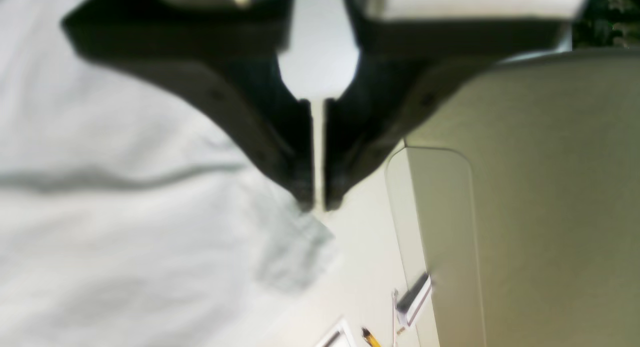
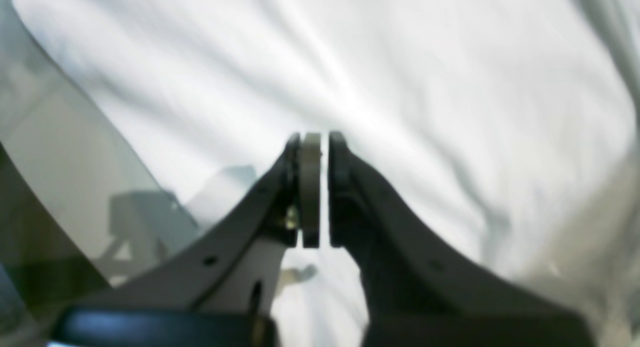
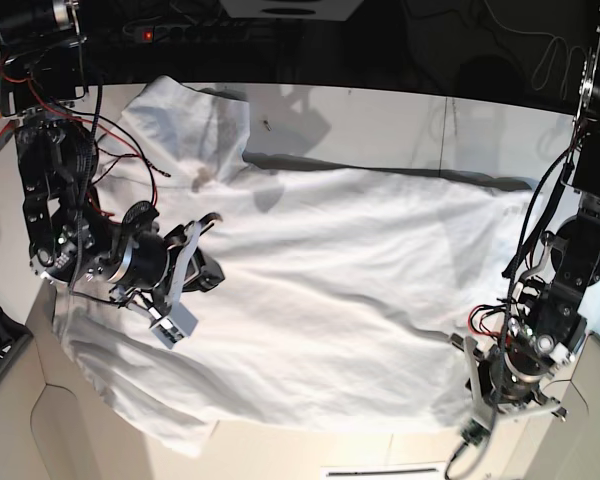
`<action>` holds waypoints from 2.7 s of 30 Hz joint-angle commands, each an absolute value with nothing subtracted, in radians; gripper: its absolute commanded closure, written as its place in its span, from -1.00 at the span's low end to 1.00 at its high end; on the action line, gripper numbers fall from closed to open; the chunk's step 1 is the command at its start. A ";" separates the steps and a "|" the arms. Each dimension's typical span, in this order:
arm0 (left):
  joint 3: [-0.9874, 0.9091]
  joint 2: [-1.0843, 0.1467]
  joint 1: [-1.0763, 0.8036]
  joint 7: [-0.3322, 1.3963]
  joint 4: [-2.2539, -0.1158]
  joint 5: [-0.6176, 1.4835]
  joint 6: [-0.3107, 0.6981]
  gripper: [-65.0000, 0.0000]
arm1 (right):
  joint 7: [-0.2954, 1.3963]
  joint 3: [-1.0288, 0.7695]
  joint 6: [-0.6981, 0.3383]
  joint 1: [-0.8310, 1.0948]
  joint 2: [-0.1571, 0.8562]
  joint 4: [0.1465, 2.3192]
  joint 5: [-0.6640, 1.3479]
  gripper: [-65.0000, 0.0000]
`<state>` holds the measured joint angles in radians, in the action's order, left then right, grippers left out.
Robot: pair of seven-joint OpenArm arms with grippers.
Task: Layout the t-shirt on the table in an organized manner, then fold the t-shirt properly
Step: 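Pull the shirt with both grippers to spread it flat, then open both grippers and smooth the shirt, moving grippers outward along its edges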
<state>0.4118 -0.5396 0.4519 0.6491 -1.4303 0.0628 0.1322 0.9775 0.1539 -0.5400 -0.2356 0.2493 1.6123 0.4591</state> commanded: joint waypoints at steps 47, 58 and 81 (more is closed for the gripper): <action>0.404 -0.264 0.856 0.079 -0.268 0.001 0.150 0.55 | 1.190 0.149 -0.542 -0.141 0.368 1.221 0.503 1.00; 0.404 -0.261 0.867 0.080 -0.277 0.092 0.277 0.55 | 1.171 0.149 -0.548 -0.150 0.363 1.221 0.706 0.49; 0.403 -0.486 0.593 1.095 -0.868 1.102 0.698 0.55 | 1.106 0.149 -0.548 -0.351 0.157 1.222 0.745 0.49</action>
<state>0.4118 -0.4683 0.5610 1.1023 -0.8558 1.0916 0.6895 1.1152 0.1524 -0.5457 -0.3294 0.1562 1.2072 0.7254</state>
